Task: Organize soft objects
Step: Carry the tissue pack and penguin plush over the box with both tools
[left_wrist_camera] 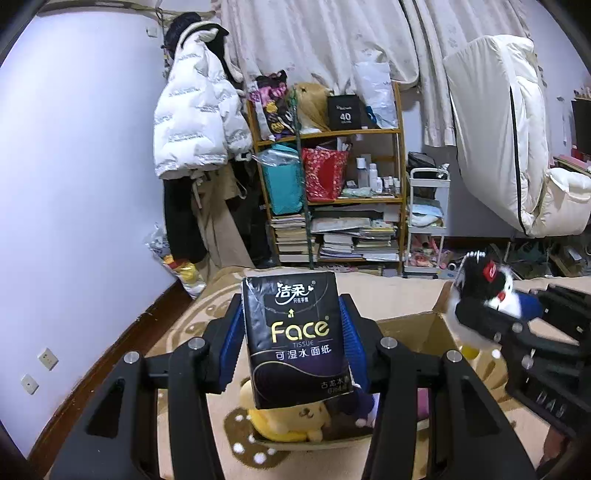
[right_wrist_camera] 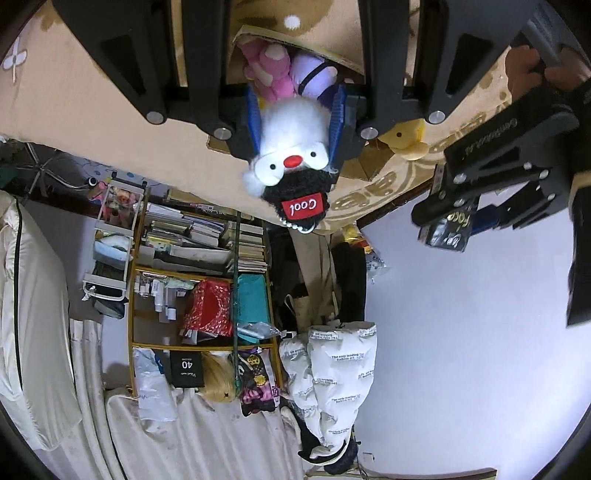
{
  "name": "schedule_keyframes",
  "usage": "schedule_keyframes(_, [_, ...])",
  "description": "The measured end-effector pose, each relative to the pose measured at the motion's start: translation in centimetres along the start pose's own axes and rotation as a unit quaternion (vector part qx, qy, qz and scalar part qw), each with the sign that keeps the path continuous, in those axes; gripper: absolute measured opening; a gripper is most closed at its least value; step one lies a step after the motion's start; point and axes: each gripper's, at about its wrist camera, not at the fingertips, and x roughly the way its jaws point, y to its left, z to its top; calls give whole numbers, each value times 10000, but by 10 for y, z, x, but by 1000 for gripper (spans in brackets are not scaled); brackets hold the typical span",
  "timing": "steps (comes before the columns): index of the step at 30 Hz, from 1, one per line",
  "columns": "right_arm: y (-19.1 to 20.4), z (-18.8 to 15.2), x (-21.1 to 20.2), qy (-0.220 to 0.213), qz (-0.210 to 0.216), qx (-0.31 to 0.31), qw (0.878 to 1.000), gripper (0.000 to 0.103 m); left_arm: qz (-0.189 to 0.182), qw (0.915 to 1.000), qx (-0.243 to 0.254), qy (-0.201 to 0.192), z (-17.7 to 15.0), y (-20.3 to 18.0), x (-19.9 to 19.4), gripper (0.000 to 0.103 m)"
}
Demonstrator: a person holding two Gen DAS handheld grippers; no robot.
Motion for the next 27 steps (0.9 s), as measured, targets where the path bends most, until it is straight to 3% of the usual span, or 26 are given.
schedule_keyframes(15, [-32, -29, 40, 261, 164, 442, 9985, 33, -693, 9934, -134, 905, -34, -20, 58, 48])
schedule_keyframes(20, [-36, -39, 51, 429, 302, 604, 9968, 34, -741, 9920, -118, 1016, -41, -23, 67, 50])
schedule_keyframes(24, [-38, -47, 55, 525, 398, 725, 9952, 37, -595, 9929, -46, 1026, -46, -24, 67, 68])
schedule_keyframes(27, [-37, -48, 54, 545, 409, 721, 9951, 38, -532, 9926, 16, 1094, -47, -24, 66, 71])
